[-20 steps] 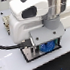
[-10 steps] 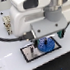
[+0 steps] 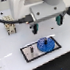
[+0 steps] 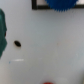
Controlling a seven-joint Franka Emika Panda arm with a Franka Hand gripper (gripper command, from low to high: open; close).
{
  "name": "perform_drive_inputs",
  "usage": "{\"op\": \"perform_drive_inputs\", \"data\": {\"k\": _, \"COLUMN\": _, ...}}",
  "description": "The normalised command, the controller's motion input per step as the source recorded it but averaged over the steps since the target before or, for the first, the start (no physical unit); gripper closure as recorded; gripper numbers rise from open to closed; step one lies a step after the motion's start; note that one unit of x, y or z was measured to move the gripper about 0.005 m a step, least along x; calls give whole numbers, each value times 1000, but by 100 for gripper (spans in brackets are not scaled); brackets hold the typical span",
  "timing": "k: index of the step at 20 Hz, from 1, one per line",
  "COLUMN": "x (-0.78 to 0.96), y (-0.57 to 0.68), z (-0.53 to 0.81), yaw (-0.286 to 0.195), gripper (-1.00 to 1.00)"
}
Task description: Insert the blue gear onto the right peg, followed by the red gear
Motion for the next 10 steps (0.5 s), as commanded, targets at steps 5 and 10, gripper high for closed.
{"op": "perform_drive_inputs", "data": {"k": 5, "x": -795, "y": 111, "z": 8, "yaw": 0, "gripper": -100}}
{"op": "perform_drive_inputs", "data": {"k": 10, "x": -728, "y": 43, "z": -96, "yaw": 0, "gripper": -100}}
